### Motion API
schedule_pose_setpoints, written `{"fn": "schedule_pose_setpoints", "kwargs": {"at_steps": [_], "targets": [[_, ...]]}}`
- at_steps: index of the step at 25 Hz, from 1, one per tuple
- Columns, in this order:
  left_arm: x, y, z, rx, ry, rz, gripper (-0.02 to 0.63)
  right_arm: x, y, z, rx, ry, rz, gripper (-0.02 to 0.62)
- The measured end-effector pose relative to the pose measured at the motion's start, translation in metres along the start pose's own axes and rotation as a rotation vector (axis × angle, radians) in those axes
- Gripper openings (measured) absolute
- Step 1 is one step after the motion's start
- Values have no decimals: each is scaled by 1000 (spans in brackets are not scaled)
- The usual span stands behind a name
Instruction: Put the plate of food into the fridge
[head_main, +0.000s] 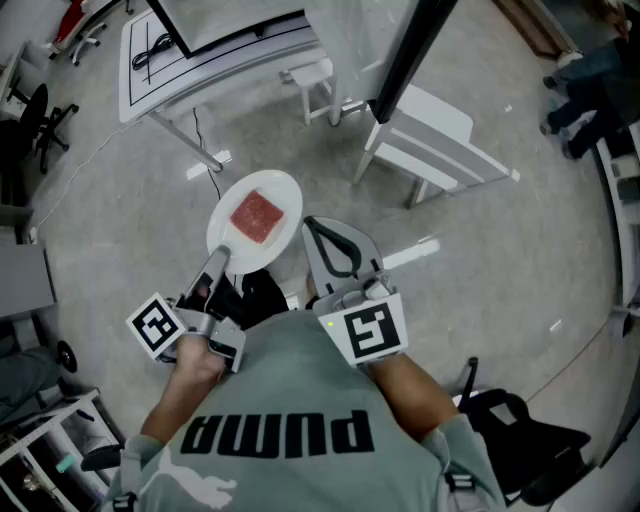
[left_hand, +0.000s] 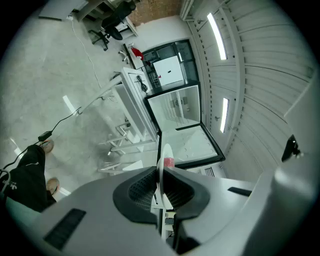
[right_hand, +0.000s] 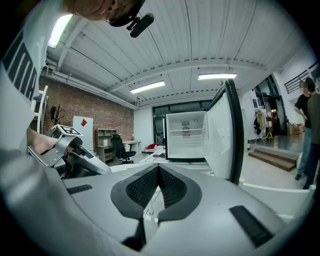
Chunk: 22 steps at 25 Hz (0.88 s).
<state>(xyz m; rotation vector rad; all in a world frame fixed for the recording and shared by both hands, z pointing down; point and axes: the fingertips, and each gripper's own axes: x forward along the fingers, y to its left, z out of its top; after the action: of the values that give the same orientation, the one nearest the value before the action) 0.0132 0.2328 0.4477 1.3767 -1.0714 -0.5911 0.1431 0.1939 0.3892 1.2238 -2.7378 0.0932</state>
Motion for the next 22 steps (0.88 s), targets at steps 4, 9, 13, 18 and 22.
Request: {"fn": "schedule_pose_setpoints", "kwargs": {"at_steps": [4, 9, 13, 18, 22], "targets": [[-3, 1, 0, 1, -2, 4, 31, -1, 2, 0, -1, 5, 4, 3], [-6, 2, -1, -1, -8, 3, 32, -2, 5, 0, -3, 1, 12, 3], [-10, 2, -1, -3, -18, 1, 31, -3, 10, 1, 4, -1, 24, 4], [-12, 1, 2, -5, -25, -1, 32, -1, 14, 3, 8, -4, 34, 5], [-12, 1, 3, -5, -27, 0, 32, -1, 15, 2, 8, -1, 35, 5]]}}
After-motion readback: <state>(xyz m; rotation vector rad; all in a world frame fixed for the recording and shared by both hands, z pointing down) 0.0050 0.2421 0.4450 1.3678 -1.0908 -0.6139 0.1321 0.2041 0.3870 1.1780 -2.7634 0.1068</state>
